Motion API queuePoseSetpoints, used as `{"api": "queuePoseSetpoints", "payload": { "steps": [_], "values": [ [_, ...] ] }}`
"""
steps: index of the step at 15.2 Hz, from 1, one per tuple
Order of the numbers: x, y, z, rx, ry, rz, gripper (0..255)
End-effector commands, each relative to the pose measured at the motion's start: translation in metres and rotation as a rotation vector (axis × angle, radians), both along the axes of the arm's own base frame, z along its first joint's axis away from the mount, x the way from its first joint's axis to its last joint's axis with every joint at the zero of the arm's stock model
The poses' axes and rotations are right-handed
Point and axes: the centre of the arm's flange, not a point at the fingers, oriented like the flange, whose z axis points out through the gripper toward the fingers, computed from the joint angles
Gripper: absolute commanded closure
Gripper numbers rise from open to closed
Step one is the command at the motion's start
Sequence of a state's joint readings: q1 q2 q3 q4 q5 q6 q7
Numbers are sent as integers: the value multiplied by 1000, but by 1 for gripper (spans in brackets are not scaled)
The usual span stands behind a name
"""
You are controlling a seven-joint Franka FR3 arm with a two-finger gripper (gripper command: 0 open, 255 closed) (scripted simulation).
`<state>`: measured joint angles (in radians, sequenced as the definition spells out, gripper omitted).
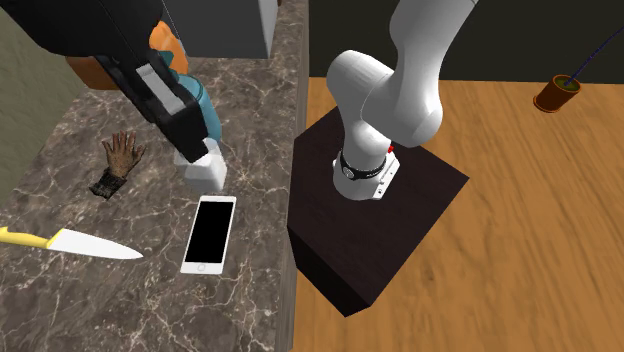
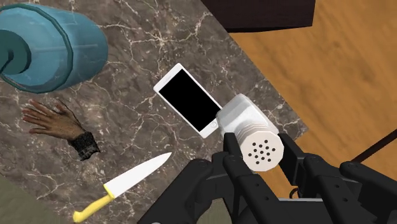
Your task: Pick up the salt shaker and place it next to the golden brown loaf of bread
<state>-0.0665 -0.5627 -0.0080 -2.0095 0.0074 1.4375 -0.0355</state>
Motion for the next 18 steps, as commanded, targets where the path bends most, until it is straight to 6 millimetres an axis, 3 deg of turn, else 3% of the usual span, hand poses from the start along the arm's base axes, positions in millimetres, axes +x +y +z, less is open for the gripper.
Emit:
{"api": "queuePoseSetpoints", "payload": {
  "steps": [1, 18],
  "values": [
    [0, -13, 3, 0, 0, 0, 255],
    [-19, -237, 3, 0, 0, 0, 255]
  ]
}}
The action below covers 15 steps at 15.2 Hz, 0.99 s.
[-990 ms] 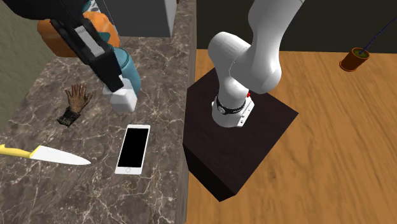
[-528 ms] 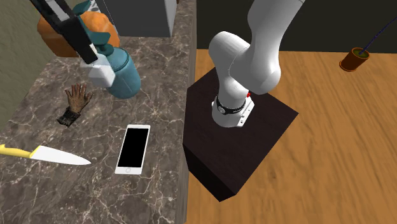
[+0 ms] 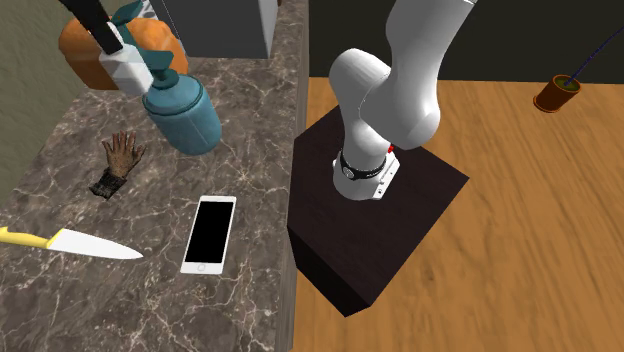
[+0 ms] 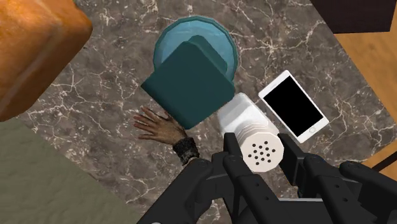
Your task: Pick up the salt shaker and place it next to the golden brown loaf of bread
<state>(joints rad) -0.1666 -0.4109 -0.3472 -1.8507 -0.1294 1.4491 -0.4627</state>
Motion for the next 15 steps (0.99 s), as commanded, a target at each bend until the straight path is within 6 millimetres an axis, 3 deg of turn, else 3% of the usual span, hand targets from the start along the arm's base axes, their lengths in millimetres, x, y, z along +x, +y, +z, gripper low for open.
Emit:
{"api": "queuePoseSetpoints", "payload": {
  "steps": [1, 15],
  "values": [
    [-1, -29, 1, -1, 0, 1, 255],
    [-16, -213, 1, -1, 0, 1, 255]
  ]
}}
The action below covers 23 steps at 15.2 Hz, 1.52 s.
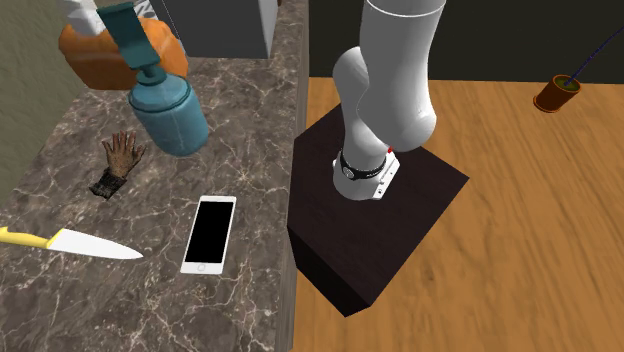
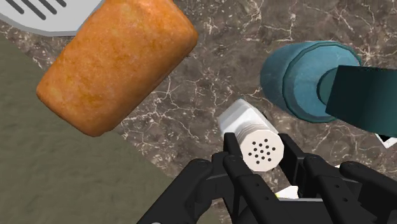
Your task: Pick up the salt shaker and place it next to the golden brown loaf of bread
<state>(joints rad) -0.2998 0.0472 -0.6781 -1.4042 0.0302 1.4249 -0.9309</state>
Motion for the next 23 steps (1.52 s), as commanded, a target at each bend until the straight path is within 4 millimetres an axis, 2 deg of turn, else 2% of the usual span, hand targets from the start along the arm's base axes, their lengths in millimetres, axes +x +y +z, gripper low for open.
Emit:
{"api": "queuePoseSetpoints", "payload": {
  "steps": [1, 23],
  "values": [
    [3, -27, 0, -1, 0, 6, 255],
    [3, -27, -116, -1, 0, 6, 255]
  ]
}}
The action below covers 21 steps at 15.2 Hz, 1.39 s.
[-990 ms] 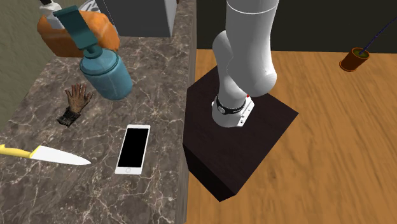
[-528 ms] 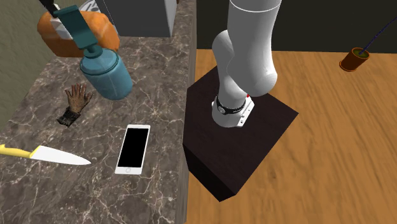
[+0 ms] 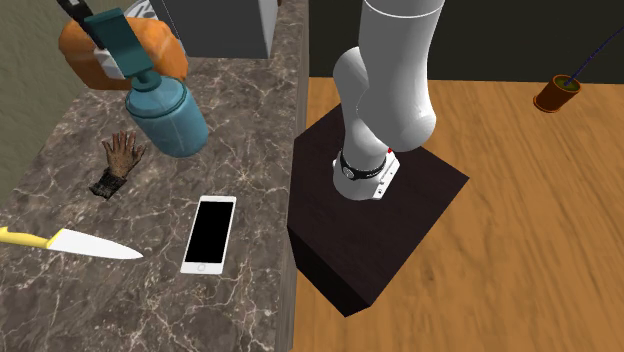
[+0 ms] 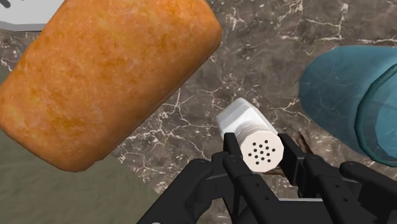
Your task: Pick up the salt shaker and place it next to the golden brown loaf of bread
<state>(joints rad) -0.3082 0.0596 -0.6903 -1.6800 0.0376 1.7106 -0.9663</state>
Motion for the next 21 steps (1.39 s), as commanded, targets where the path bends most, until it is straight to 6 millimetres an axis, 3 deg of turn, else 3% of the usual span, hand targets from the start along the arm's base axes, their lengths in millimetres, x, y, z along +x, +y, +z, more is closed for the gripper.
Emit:
{"api": "queuePoseSetpoints", "payload": {
  "steps": [1, 18, 21],
  "values": [
    [0, 1, -11, 0, 0, 0, 255],
    [0, 1, -105, 0, 0, 0, 255],
    [0, 1, -105, 0, 0, 0, 255]
  ]
}}
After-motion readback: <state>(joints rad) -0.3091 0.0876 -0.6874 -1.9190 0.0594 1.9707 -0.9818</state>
